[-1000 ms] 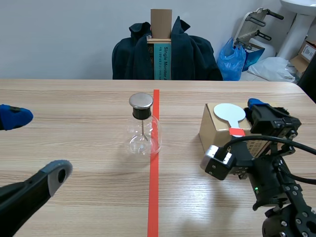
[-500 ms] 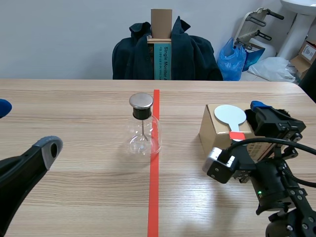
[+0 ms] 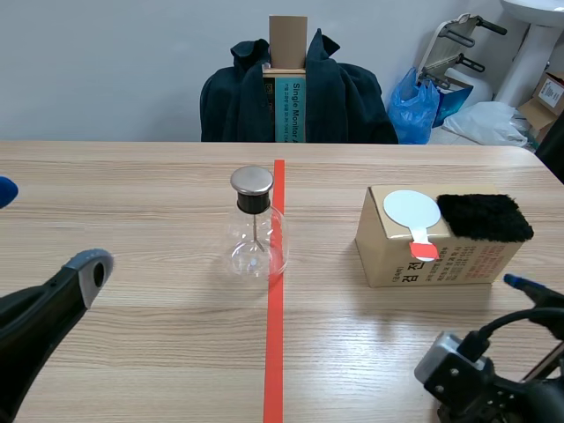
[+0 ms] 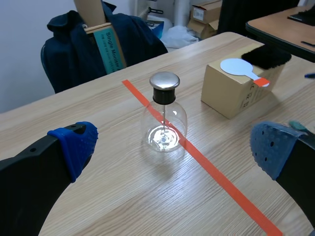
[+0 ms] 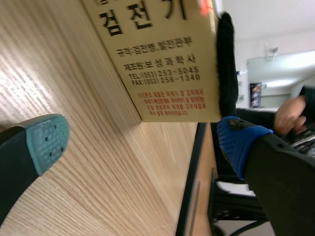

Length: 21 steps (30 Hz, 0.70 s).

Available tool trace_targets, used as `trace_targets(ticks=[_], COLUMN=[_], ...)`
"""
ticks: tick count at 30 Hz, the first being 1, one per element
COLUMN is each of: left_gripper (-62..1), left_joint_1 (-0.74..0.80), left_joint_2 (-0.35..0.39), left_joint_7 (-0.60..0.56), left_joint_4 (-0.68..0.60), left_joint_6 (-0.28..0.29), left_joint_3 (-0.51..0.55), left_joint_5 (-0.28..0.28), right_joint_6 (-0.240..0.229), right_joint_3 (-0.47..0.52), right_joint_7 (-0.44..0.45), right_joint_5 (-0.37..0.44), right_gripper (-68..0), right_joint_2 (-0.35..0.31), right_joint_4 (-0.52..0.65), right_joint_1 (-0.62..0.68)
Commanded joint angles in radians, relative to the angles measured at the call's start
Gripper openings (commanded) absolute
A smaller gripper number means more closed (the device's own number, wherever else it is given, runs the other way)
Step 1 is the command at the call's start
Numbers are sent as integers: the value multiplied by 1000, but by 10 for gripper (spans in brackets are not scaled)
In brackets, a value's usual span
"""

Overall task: Do the electroscope experiment.
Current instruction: 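Return to the home posture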

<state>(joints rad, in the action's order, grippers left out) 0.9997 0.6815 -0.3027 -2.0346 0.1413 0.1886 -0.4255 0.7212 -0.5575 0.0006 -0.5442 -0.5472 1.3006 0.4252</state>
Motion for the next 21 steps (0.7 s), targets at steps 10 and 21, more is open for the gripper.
trace_targets(ticks=[10,21], left_gripper=[14,14], left_joint_1=[-3,-3], left_joint_2=[-5,-5], left_joint_7=[16,33], left_joint_4=[-10,-10], left_joint_6=[-1,-1], left_joint_3=[-5,-5], left_joint_5=[4,3], right_joint_6=[-43,-465], right_joint_3=[65,304], right_joint_7=[187,339], right_joint_5=[665,1062], right_gripper=[4,4], right_joint_2=[-370,-455], right_joint_4=[402,510], right_joint_1=[-6,-11])
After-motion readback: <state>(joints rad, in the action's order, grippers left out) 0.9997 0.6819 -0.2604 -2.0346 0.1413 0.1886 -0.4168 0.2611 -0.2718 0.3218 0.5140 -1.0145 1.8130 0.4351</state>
